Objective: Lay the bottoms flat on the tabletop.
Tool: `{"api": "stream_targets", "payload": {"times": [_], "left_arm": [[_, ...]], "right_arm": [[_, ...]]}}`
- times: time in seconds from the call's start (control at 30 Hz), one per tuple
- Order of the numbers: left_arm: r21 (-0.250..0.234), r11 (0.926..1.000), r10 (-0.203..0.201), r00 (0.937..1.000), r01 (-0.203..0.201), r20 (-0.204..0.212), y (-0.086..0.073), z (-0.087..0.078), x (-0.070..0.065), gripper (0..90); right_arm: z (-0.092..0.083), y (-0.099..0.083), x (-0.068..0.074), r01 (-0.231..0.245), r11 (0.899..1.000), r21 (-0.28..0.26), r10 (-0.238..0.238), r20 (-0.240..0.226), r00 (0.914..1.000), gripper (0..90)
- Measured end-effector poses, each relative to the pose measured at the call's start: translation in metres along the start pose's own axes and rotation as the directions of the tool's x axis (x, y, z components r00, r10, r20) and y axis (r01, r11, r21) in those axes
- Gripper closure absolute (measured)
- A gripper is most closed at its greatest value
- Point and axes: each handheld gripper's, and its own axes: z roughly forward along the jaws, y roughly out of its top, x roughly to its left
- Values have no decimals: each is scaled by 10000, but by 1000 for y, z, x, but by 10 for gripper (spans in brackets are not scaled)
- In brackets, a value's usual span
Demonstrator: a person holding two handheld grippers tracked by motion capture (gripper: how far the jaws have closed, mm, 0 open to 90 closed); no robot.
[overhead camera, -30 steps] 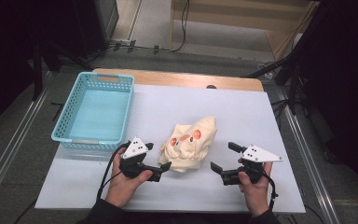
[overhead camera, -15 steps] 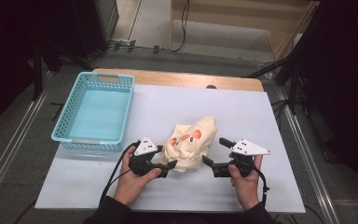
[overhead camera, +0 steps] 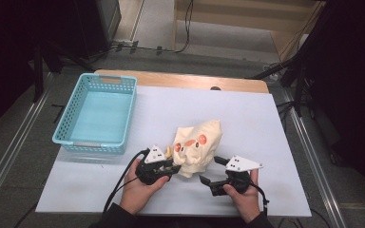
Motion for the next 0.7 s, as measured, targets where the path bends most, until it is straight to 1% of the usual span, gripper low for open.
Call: {"api": "stream_targets", "payload": {"times": [0.03, 0.1, 0.17, 0.2, 0.23, 0.27, 0.3, 0.37, 0.4, 0.43, 0.5, 0.57, 0.6, 0.63, 0.67, 0.7], "left_arm": [[-25, 10000, 38, 10000, -37, 89, 0, -1, -1, 722], [-77, 10000, 58, 9999, -57, 161, 2, -2, -3, 748], [-196, 9998, 6, 9991, 2, 423, 4, -5, -5, 760], [-266, 9996, -9, 9989, 22, 479, 5, -7, -6, 763], [-406, 9992, -20, 9978, 47, 661, 7, -9, -8, 764], [-485, 9988, 27, 9973, 9, 729, 9, -10, -10, 764], [-637, 9980, 45, 9966, 8, 828, 12, -12, -14, 765], [-860, 9963, 65, 9937, 31, 1119, 17, -15, -19, 765], [-975, 9952, 55, 9930, 60, 1177, 18, -15, -22, 765], [-1071, 9942, 40, 9918, 98, 1277, 21, -16, -25, 766], [-1252, 9921, 85, 9880, 111, 1543, 25, -17, -32, 767], [-1384, 9904, 204, 9847, 39, 1731, 28, -18, -39, 768], [-1452, 9894, 279, 9840, -21, 1759, 30, -18, -42, 768], [-1516, 9884, 322, 9831, -45, 1803, 31, -18, -46, 768], [-1497, 9887, 353, 9821, -73, 1852, 32, -18, -47, 767], [-1500, 9887, 360, 9806, -68, 1928, 32, -17, -48, 766]], "right_arm": [[1, 0, 2, 8, 10000, 18, -8, -36, 10000, 117], [3, 1, 9, 177, 9998, 48, -176, -152, 9997, 118], [5, 2, 17, 387, 9992, 90, -386, -92, 9992, 120], [5, 3, 20, 464, 9989, 121, -463, -67, 9989, 120], [6, 3, 21, 488, 9987, 116, -487, -33, 9988, 120], [6, 3, 24, 542, 9985, 100, -543, 124, 9984, 122], [6, 3, 25, 577, 9983, 62, -578, 180, 9982, 121], [7, 5, 29, 647, 9979, -53, -643, 548, 9964, 121], [8, 6, 30, 637, 9979, -87, -629, 707, 9955, 121], [8, 6, 31, 597, 9981, -121, -586, 765, 9953, 121], [9, 7, 33, 588, 9982, -126, -573, 1005, 9933, 135], [10, 7, 35, 696, 9975, -116, -676, 1271, 9896, 176], [10, 7, 36, 822, 9964, -184, -789, 1405, 9869, 217], [9, 7, 36, 859, 9960, -229, -815, 1502, 9853, 274], [7, 7, 36, 939, 9950, -335, -875, 1577, 9836, 365], [5, 7, 36, 944, 9947, -397, -864, 1685, 9819, 437]]}}
